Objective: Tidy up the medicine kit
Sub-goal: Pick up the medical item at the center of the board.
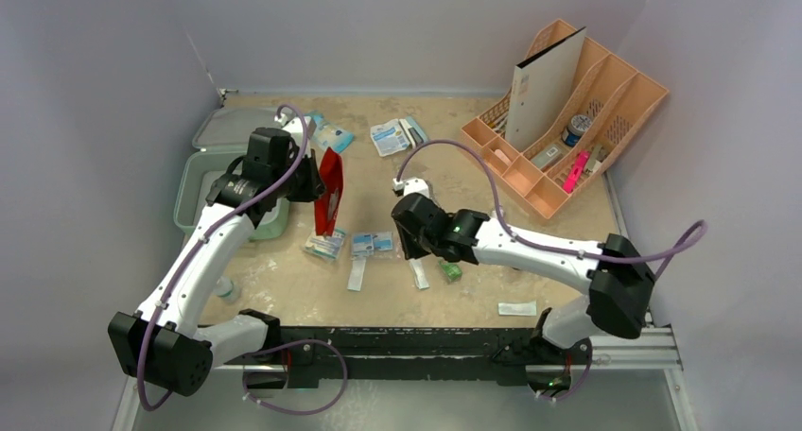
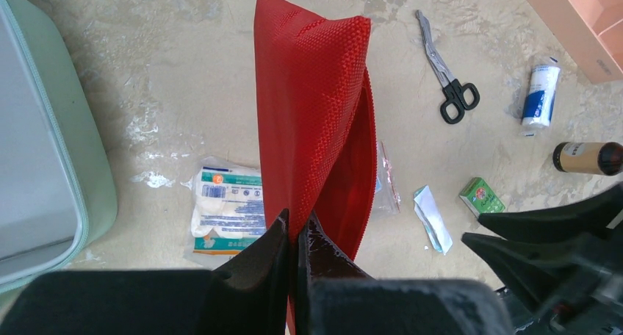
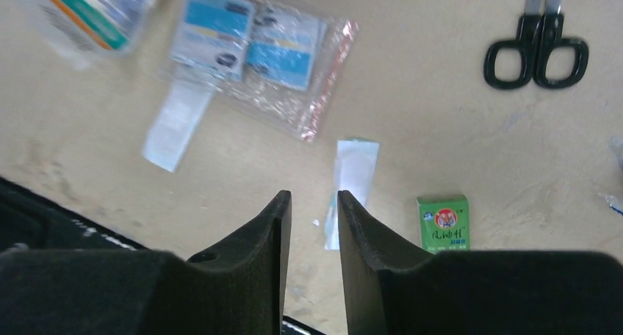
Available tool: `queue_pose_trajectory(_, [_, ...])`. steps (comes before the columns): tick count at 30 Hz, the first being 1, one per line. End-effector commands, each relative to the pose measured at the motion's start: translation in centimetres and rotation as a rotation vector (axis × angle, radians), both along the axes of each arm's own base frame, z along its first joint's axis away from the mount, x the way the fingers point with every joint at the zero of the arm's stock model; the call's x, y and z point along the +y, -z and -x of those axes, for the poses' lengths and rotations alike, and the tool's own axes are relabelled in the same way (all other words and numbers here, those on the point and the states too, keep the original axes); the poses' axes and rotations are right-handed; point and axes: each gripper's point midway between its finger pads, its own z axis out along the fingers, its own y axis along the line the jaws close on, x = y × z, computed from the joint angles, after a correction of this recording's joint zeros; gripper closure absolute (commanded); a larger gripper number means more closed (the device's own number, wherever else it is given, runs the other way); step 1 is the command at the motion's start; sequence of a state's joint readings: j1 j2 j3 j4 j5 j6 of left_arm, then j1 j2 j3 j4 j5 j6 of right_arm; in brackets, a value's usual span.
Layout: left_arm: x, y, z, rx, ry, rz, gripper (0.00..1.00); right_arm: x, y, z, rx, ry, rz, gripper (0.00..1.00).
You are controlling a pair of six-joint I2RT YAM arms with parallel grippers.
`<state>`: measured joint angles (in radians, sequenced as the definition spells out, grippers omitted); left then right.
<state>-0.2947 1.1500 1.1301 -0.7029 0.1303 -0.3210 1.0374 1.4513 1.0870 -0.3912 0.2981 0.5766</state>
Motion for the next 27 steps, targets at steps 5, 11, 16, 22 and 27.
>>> queue_pose_trajectory(5, [0.1, -1.0, -0.5, -0.055, -0.001, 0.005, 1.00, -1.3, 5.6, 0.8, 0.071, 0.003, 0.182, 0.67])
queue_pose_trajectory(11, [0.3, -0.9, -0.5, -0.055, -0.006, 0.000, 1.00, -2.0, 8.2, 0.8, 0.096, 0.014, 0.288, 0.67])
queue_pose_trajectory(16, [0.3, -0.9, -0.5, -0.054, -0.007, -0.001, 1.00, -2.2, 9.7, 1.2, 0.116, 0.004, 0.317, 0.67])
queue_pose_trajectory(22, [0.2, -0.9, -0.6, -0.053, -0.006, 0.000, 1.00, -3.1, 11.2, 1.2, 0.110, 0.013, 0.395, 0.72])
queue_pose_trajectory(27, [0.2, -0.9, -0.6, -0.055, -0.006, 0.000, 1.00, -3.6, 11.5, 1.2, 0.096, 0.013, 0.443, 0.86])
